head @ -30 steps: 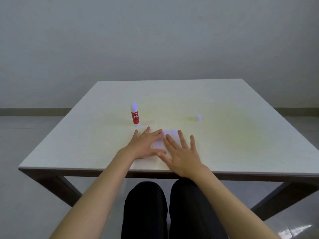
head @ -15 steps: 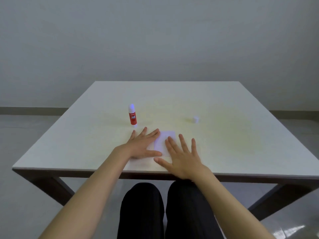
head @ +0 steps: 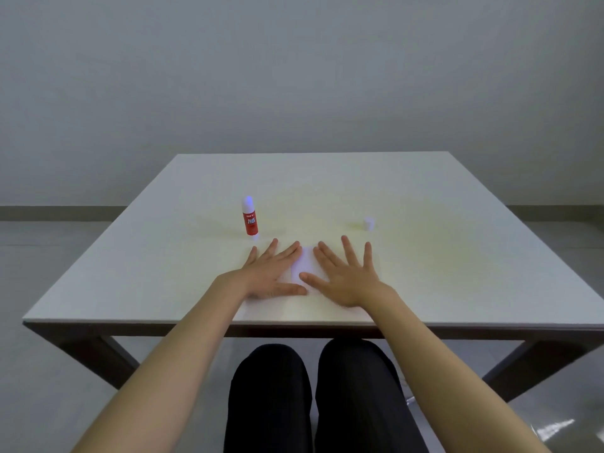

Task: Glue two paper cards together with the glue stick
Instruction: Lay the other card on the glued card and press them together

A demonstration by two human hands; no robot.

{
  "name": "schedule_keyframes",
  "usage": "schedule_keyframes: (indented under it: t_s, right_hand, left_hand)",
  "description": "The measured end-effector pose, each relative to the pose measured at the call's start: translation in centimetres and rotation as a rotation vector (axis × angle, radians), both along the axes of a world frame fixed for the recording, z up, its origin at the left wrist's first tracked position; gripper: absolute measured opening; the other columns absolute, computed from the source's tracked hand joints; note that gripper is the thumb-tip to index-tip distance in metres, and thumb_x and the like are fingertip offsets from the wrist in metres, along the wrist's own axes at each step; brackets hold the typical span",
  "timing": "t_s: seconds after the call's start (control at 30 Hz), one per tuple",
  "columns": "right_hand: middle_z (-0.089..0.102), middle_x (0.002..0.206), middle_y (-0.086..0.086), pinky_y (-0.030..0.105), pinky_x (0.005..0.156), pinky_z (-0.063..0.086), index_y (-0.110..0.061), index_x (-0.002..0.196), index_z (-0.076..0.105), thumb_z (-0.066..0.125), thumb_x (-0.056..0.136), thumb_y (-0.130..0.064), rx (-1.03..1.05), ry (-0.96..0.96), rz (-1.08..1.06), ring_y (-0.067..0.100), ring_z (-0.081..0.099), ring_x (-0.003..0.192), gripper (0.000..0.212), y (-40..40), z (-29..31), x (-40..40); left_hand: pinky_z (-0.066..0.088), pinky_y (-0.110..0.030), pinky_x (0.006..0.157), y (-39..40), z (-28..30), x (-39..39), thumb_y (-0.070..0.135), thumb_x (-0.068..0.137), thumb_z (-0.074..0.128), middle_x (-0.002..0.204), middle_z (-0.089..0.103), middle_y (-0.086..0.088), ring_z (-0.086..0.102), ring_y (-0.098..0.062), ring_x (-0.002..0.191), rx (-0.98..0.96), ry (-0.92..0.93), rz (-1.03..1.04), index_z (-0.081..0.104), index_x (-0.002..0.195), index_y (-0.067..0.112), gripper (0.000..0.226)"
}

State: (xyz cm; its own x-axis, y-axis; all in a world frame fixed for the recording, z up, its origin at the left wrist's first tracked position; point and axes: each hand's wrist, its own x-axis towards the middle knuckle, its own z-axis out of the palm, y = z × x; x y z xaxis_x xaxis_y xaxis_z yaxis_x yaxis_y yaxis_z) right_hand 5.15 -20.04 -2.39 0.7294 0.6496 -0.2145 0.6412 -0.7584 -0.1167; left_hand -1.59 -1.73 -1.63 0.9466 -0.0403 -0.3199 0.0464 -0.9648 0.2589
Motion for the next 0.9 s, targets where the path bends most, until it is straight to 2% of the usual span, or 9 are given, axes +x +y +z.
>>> schedule_keyframes:
  t_s: [0.07,0.2,0.3,0.4,0.57,0.67,0.73,0.8,0.9]
  right_hand:
    - [-0.016,0.159,-0.012,0.058,0.110,-0.023,-0.026,0.150,-0.011,0.007,0.080,-0.078,-0.001,-0.018,-0.008,0.025,-0.029,0.142,0.089,0.8,0.1,-0.4]
    - [-0.020,0.158,-0.012,0.057,0.106,-0.026,-0.026,0.148,-0.015,-0.002,0.066,-0.087,0.069,-0.006,0.167,0.022,-0.031,0.141,0.103,1.9,-1.4,-2.9]
    - [-0.017,0.158,-0.016,0.058,0.109,-0.024,-0.029,0.149,-0.013,0.000,0.073,-0.082,0.057,-0.009,0.104,0.024,-0.028,0.142,0.093,1.0,-0.8,-1.3]
    - [-0.014,0.160,-0.010,0.058,0.111,-0.021,-0.024,0.150,-0.010,0.008,0.084,-0.074,0.017,-0.071,0.010,0.025,-0.025,0.144,0.085,0.7,0.2,-0.7]
    - [-0.014,0.159,-0.012,0.053,0.105,-0.031,-0.025,0.150,-0.009,-0.001,0.071,-0.083,0.113,-0.076,0.210,0.017,-0.030,0.141,0.098,0.6,-1.5,-3.9]
    - [-0.013,0.157,-0.019,0.056,0.108,-0.027,-0.031,0.149,-0.008,0.001,0.079,-0.078,0.089,-0.053,0.149,0.019,-0.028,0.143,0.085,-0.1,-0.6,-2.1]
    - [-0.014,0.158,-0.017,0.057,0.110,-0.023,-0.031,0.150,-0.009,0.005,0.084,-0.073,0.047,-0.056,0.073,0.022,-0.026,0.144,0.079,-0.2,-0.1,-1.1]
    - [-0.013,0.159,-0.013,0.057,0.109,-0.025,-0.027,0.150,-0.009,0.005,0.082,-0.076,0.046,-0.090,0.061,0.023,-0.026,0.144,0.085,0.1,-0.2,-1.7]
    - [-0.013,0.159,-0.012,0.054,0.105,-0.031,-0.025,0.150,-0.009,-0.002,0.071,-0.083,0.097,-0.088,0.180,0.019,-0.030,0.142,0.098,0.5,-1.4,-3.9]
  left_hand:
    - [-0.012,-0.051,0.117,-0.2,0.1,-0.2,0.064,0.086,0.042,0.158,-0.017,0.016,-0.023,-0.019,0.144,0.007,0.006,-0.004,-0.013,0.149,0.029,0.090]
    - [-0.012,-0.052,0.116,-0.3,0.1,-0.3,0.057,0.088,0.046,0.158,-0.016,0.016,-0.025,-0.018,0.144,-0.037,0.001,0.004,-0.012,0.150,0.028,0.090]
    - [-0.012,-0.051,0.117,-0.1,-0.1,-0.1,0.061,0.087,0.044,0.158,-0.017,0.017,-0.024,-0.018,0.144,-0.015,-0.010,-0.007,-0.012,0.150,0.029,0.090]
    - [-0.013,-0.050,0.117,0.1,0.0,-0.1,0.067,0.084,0.043,0.157,-0.018,0.018,-0.025,-0.017,0.144,-0.020,-0.011,-0.001,-0.012,0.150,0.030,0.093]
    - [-0.014,-0.050,0.117,0.3,-0.2,-0.1,0.066,0.084,0.045,0.157,-0.016,0.019,-0.025,-0.016,0.144,-0.035,-0.024,-0.014,-0.011,0.149,0.031,0.093]
    - [-0.014,-0.050,0.117,0.4,0.0,0.0,0.066,0.084,0.043,0.157,-0.017,0.018,-0.024,-0.017,0.144,-0.024,-0.027,-0.020,-0.011,0.150,0.030,0.092]
    - [-0.012,-0.050,0.117,0.3,0.0,0.0,0.066,0.084,0.042,0.158,-0.017,0.017,-0.023,-0.017,0.144,-0.018,-0.021,-0.013,-0.011,0.150,0.029,0.092]
    - [-0.013,-0.050,0.117,0.3,-0.2,-0.1,0.066,0.085,0.043,0.158,-0.017,0.017,-0.023,-0.018,0.144,-0.012,-0.018,-0.018,-0.011,0.150,0.029,0.092]
    - [-0.014,-0.049,0.116,0.4,-0.4,-0.1,0.066,0.084,0.044,0.157,-0.017,0.018,-0.024,-0.017,0.144,-0.025,-0.027,-0.021,-0.011,0.150,0.030,0.094]
